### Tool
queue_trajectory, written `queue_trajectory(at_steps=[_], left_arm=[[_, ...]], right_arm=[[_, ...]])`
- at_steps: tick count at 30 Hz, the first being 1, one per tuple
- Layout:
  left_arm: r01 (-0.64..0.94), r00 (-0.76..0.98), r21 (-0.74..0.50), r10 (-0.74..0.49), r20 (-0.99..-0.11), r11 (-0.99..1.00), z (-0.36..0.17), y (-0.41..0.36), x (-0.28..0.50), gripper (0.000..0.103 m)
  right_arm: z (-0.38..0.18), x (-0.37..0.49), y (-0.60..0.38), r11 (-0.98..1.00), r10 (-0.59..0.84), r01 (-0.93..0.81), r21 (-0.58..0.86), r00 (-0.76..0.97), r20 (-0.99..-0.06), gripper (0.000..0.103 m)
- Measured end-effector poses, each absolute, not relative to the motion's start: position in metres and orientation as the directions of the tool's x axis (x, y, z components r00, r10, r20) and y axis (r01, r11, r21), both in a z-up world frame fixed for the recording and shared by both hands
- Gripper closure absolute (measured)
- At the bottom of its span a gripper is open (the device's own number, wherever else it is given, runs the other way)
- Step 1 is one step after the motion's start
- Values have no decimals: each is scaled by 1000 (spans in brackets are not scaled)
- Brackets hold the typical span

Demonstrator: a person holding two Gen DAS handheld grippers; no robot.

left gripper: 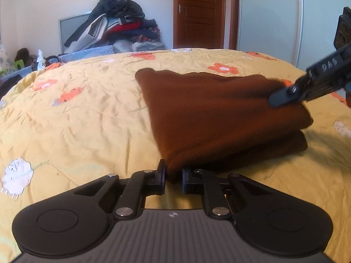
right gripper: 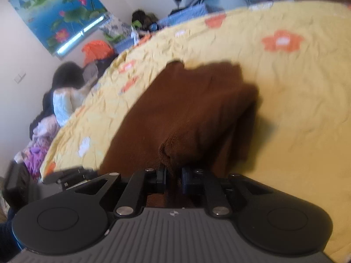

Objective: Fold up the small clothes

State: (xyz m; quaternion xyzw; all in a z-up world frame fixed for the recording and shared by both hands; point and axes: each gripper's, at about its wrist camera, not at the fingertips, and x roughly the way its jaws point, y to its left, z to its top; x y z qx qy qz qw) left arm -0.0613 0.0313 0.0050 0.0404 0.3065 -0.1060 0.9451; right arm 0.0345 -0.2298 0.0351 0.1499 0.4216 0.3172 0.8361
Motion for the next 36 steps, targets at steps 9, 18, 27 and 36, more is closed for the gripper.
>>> queue_trajectory(at_steps=[9, 18, 27, 36], left_arm=[[231, 789, -12, -194, -582, 973, 4, 33, -63, 92], [226, 788, -26, -199, -583, 974, 3, 34, -60, 90], [224, 784, -56, -214, -582, 973, 2, 35, -59, 90], [227, 782, -72, -225, -582, 971, 2, 37, -59, 90]], right_arm=[[28, 42, -262, 688, 714, -328, 648, 468, -521, 27], [14, 132, -267, 719, 665, -203, 665, 481, -571, 78], [-10, 150, -278, 816, 557, -200, 543, 526, -643, 89], [35, 182, -235, 797, 594, -294, 528, 538, -598, 30]])
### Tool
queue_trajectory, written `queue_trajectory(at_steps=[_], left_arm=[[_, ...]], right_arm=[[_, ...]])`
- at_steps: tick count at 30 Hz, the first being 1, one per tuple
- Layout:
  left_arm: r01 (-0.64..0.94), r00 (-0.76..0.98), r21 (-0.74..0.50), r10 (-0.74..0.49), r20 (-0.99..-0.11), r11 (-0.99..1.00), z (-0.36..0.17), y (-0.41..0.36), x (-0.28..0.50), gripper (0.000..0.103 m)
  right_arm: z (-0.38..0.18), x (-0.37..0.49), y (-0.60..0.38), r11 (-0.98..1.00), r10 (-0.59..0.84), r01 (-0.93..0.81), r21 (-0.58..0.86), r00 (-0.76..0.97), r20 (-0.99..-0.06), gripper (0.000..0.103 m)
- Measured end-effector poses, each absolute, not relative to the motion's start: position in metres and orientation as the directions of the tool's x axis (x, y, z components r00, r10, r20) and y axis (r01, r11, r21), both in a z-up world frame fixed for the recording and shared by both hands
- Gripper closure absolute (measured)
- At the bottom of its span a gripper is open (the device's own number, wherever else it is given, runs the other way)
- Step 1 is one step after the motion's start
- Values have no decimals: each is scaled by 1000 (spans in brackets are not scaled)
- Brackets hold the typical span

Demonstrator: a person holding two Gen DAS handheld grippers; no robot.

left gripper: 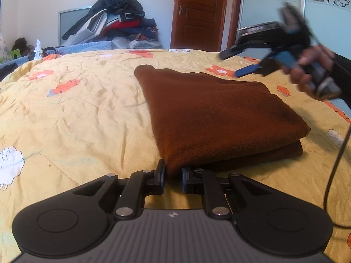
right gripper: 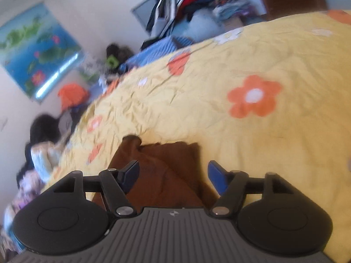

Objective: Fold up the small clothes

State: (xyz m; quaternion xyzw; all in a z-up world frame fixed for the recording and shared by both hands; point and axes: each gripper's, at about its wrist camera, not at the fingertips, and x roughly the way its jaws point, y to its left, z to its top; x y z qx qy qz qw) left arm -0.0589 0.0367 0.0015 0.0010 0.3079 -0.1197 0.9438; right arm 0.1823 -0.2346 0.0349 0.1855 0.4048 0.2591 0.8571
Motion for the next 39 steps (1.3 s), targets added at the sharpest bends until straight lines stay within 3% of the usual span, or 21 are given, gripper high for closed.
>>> queue_trajectory(at_steps=[2, 3, 4, 5, 6, 11, 13, 14, 15, 19, 22, 25, 26, 28, 29, 30, 31, 33, 35, 36, 39], left_arm=[[225, 782, -71, -224, -582, 972, 2, 37, -59, 89], [223, 783, -71, -222, -582, 972, 2, 36, -59, 89], [222, 783, -70, -221, -582, 972, 1, 37, -59, 89], [222, 783, -71, -221, -582, 972, 1, 37, -59, 89], [222, 783, -72, -222, -582, 972, 1, 37, -59, 89], [225, 778, -98, -239, -581, 969, 1, 39, -57, 88], [225, 777, -104, -243, -580, 969, 0, 40, -57, 88], [225, 777, -106, -245, -580, 968, 0, 41, -57, 88], [225, 777, -109, -245, -580, 968, 0, 41, -57, 88], [224, 777, -109, -245, -580, 968, 0, 41, -56, 88], [225, 777, -109, -245, -580, 968, 0, 41, -57, 88], [223, 778, -105, -242, -580, 969, -1, 39, -57, 88], [222, 778, -105, -242, -580, 969, -1, 39, -57, 88], [222, 778, -105, -241, -580, 969, 0, 39, -57, 88], [222, 778, -104, -240, -580, 970, 0, 39, -58, 88], [222, 778, -103, -240, -580, 970, 0, 39, -58, 88], [223, 778, -103, -240, -580, 969, 0, 39, -58, 88], [221, 779, -104, -240, -580, 970, 0, 39, -58, 88], [220, 780, -102, -238, -580, 970, 0, 38, -58, 88], [219, 780, -102, -237, -580, 970, 0, 39, -58, 88], [219, 780, -97, -234, -580, 971, 0, 38, -58, 88]], right_arm=[[22, 200, -206, 817, 577, -325, 476, 463, -673, 25], [12, 207, -195, 833, 550, -334, 440, 433, -714, 29], [5, 212, -185, 843, 530, -350, 408, 417, -738, 39], [5, 214, -179, 849, 515, -381, 367, 436, -739, 76], [7, 218, -177, 840, 525, -386, 380, 406, -748, 77], [0, 226, -188, 840, 535, -366, 401, 432, -726, 79], [6, 222, -184, 853, 505, -384, 353, 441, -742, 65], [11, 223, -186, 869, 481, -362, 338, 453, -751, 48], [19, 223, -189, 885, 459, -323, 335, 486, -744, 46], [52, 213, -170, 823, 567, -391, 412, 536, -625, 47], [52, 213, -113, 744, 651, -515, 425, 419, -633, 48], [22, 231, -67, 737, 628, -533, 415, 316, -711, 51], [8, 238, -60, 751, 607, -525, 402, 309, -732, 57], [3, 247, -65, 739, 644, -520, 429, 357, -676, 66], [3, 253, -72, 751, 644, -463, 470, 358, -676, 78], [6, 256, -78, 761, 638, -422, 493, 348, -687, 79], [11, 253, -84, 766, 634, -404, 500, 347, -691, 77], [29, 231, -106, 769, 635, -396, 501, 387, -669, 50], [51, 194, -141, 734, 679, -428, 527, 443, -585, 28], [60, 174, -161, 727, 686, -430, 535, 470, -555, 22], [71, 114, -216, 715, 696, -413, 565, 502, -514, 23]])
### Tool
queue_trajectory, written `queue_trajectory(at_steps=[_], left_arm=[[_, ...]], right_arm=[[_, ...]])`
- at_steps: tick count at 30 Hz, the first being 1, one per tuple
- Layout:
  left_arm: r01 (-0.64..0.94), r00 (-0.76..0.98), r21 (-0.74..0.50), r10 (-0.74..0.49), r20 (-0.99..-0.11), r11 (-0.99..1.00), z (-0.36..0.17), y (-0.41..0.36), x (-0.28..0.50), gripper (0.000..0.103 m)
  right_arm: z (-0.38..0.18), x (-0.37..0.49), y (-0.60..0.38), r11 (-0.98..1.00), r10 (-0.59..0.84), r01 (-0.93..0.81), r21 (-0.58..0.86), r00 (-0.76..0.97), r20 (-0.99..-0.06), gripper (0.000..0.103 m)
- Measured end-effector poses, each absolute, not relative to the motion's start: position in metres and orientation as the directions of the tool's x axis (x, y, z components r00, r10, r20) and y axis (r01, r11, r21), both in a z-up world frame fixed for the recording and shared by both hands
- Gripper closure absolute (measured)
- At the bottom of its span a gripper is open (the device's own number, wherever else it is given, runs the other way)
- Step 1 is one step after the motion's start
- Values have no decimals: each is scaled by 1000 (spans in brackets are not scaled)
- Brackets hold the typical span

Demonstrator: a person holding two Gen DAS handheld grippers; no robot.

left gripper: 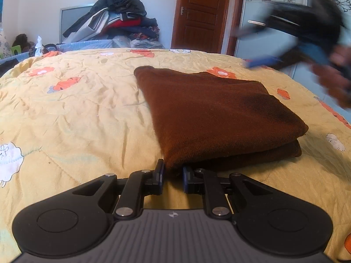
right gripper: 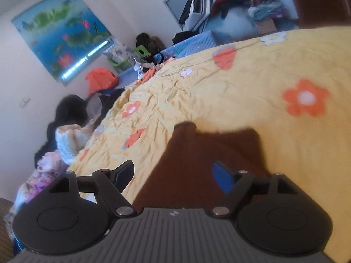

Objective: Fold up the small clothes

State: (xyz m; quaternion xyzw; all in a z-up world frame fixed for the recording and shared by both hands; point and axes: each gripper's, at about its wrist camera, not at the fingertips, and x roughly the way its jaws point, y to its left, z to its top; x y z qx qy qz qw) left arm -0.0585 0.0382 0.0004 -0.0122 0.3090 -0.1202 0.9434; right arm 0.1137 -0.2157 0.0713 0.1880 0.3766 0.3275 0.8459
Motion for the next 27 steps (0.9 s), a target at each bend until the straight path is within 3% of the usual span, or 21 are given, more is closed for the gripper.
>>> queue_trajectory(at_steps=[5, 7, 8, 10, 11, 12, 13, 14, 17, 20, 22, 24, 25, 26, 27], left_arm=[[214, 780, -88, -225, -584, 973, 2, 37, -59, 87], [207, 787, -51, -197, -585, 977, 3, 31, -59, 80], [197, 792, -29, -177, -585, 980, 4, 28, -59, 69], [174, 803, -2, -143, -579, 985, 6, 25, -59, 58], [172, 805, -2, -141, -576, 985, 6, 26, -59, 61], [167, 801, -12, -143, -581, 986, 7, 28, -58, 68], [175, 792, -36, -163, -589, 984, 9, 31, -59, 88], [186, 783, -56, -182, -594, 981, 9, 33, -60, 91], [201, 792, -14, -171, -586, 980, 3, 31, -67, 93], [199, 783, -43, -185, -594, 979, 4, 36, -65, 92], [214, 758, -80, -217, -616, 974, 8, 42, -65, 91], [234, 715, -203, -310, -627, 951, 14, 60, -70, 91], [243, 698, -279, -367, -615, 929, 18, 72, -74, 90], [235, 690, -351, -410, -596, 906, 21, 83, -77, 88], [212, 686, -432, -448, -573, 877, 23, 97, -78, 86]], right_arm=[[63, 36, -248, 702, 711, -420, 576, 462, -530, 33], [58, 23, -233, 726, 686, -466, 505, 439, -581, 33], [53, 21, -224, 752, 652, -476, 456, 438, -618, 33], [39, 24, -210, 789, 593, -480, 383, 431, -680, 34], [31, 28, -205, 794, 577, -487, 363, 417, -703, 50], [24, 30, -202, 793, 572, -490, 361, 397, -718, 91], [23, 33, -202, 787, 579, -490, 375, 376, -724, 91], [29, 29, -205, 776, 596, -503, 380, 388, -703, 91], [41, 27, -229, 779, 614, -469, 416, 439, -656, 91], [9, 28, -233, 782, 609, -440, 441, 386, -693, 92], [8, 22, -237, 771, 633, -413, 485, 413, -655, 84], [14, 17, -253, 738, 673, -348, 578, 442, -593, 48], [18, 11, -262, 712, 694, -333, 619, 465, -549, 36], [23, 4, -271, 692, 706, -322, 646, 489, -513, 14], [25, -1, -282, 675, 713, -308, 671, 506, -485, 5]])
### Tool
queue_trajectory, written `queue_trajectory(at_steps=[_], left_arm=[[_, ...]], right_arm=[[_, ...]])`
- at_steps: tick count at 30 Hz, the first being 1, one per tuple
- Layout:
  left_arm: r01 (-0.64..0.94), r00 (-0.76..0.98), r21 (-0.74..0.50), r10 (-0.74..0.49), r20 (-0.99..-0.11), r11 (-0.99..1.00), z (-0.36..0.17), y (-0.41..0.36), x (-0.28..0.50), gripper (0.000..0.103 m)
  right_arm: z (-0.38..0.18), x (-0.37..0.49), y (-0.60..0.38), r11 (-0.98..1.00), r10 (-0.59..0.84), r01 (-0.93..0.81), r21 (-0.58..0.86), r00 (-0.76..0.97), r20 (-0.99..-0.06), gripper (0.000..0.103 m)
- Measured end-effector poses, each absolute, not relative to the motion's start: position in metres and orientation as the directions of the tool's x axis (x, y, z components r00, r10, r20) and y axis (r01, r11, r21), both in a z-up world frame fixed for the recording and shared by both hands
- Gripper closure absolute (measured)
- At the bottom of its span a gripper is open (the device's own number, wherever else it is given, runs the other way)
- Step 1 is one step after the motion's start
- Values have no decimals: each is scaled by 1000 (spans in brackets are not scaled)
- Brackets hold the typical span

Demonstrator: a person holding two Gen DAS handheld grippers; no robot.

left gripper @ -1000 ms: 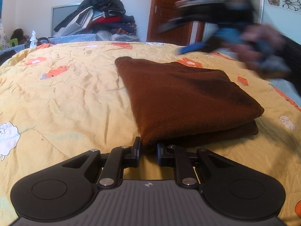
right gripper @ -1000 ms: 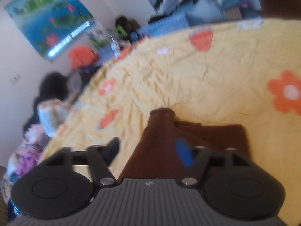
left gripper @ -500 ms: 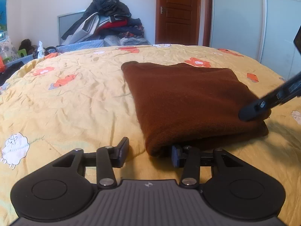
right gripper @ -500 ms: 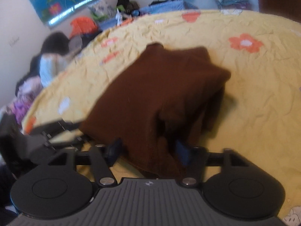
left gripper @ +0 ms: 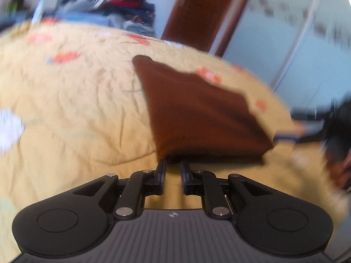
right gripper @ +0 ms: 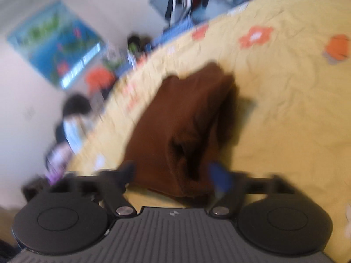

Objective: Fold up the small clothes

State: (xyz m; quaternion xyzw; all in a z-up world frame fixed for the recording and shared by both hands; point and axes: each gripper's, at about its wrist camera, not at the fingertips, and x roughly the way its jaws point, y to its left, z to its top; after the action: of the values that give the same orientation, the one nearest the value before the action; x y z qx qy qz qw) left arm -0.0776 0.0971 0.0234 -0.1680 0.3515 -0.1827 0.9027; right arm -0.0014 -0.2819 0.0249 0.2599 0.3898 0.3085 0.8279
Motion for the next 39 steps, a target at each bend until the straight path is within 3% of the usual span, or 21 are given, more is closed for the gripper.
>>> queue_trajectory(at_steps=[2, 3, 5, 7, 9, 10, 11, 12, 16, 19, 22, 23, 24, 26, 27, 29, 31, 33, 35, 36, 39], left_arm=[[137, 681, -581, -502, -533, 802, 22, 119, -67, 60], [97, 684, -636, -516, -516, 765, 19, 125, -58, 56], [58, 673, -683, -534, -512, 728, 10, 127, -36, 54], [26, 598, -693, -567, -567, 721, -3, 114, -11, 55], [44, 573, -706, -596, -562, 707, -7, 101, -2, 59], [54, 555, -695, -601, -576, 717, -6, 96, 0, 79], [61, 545, -681, -596, -590, 730, -4, 92, 0, 83], [62, 552, -666, -581, -598, 744, 0, 91, -4, 84], [83, 560, -600, -536, -632, 796, 5, 94, -21, 86], [101, 583, -544, -493, -646, 833, 3, 89, -26, 81], [124, 638, -484, -443, -630, 867, 30, 87, -39, 77], [154, 677, -435, -416, -608, 887, 42, 84, -46, 76], [187, 709, -378, -391, -587, 907, 53, 78, -50, 73], [247, 755, -270, -360, -548, 931, 67, 59, -50, 46], [276, 770, -226, -355, -530, 934, 69, 47, -46, 39], [325, 765, -168, -363, -532, 931, 61, 21, -32, 37], [358, 720, -119, -354, -597, 926, 41, -3, -16, 37], [375, 733, -11, -304, -609, 927, 21, -21, -14, 37], [400, 761, 90, -276, -587, 912, 13, -32, -20, 36], [402, 766, 103, -272, -583, 910, 11, -34, -22, 36], [400, 760, 70, -287, -583, 914, 11, -32, -17, 36]], right_arm=[[21, -3, -295, 644, 728, -274, 714, 506, -463, 7], [15, 4, -299, 641, 729, -250, 726, 496, -472, 9], [1, 19, -298, 640, 727, -197, 743, 468, -502, 11], [-15, 34, -289, 604, 758, -153, 782, 413, -505, 15], [-24, 42, -278, 569, 790, -154, 808, 376, -484, 34], [-26, 45, -271, 570, 795, -157, 806, 355, -493, 45], [-27, 46, -264, 586, 791, -167, 793, 329, -515, 77], [-28, 45, -260, 606, 783, -189, 773, 316, -536, 81], [-24, 27, -274, 595, 790, -220, 773, 339, -511, 82], [-39, 20, -279, 592, 789, -199, 781, 339, -513, 87], [-30, 24, -285, 574, 795, -163, 803, 347, -498, 54], [-18, 24, -289, 587, 780, -182, 789, 386, -492, 34], [-5, 23, -294, 599, 763, -206, 774, 442, -472, 21], [13, 33, -303, 594, 746, -230, 771, 517, -421, 20], [17, 45, -305, 598, 735, -219, 771, 534, -418, 20], [19, 73, -298, 624, 704, -191, 758, 558, -439, 20], [9, 102, -282, 642, 693, -157, 750, 539, -480, 26], [-4, 125, -265, 676, 692, -167, 718, 478, -540, 76], [1, 132, -256, 734, 658, -248, 633, 493, -569, 78], [5, 132, -258, 737, 655, -273, 619, 516, -552, 84], [-22, 140, -270, 768, 612, -218, 602, 524, -592, 85]])
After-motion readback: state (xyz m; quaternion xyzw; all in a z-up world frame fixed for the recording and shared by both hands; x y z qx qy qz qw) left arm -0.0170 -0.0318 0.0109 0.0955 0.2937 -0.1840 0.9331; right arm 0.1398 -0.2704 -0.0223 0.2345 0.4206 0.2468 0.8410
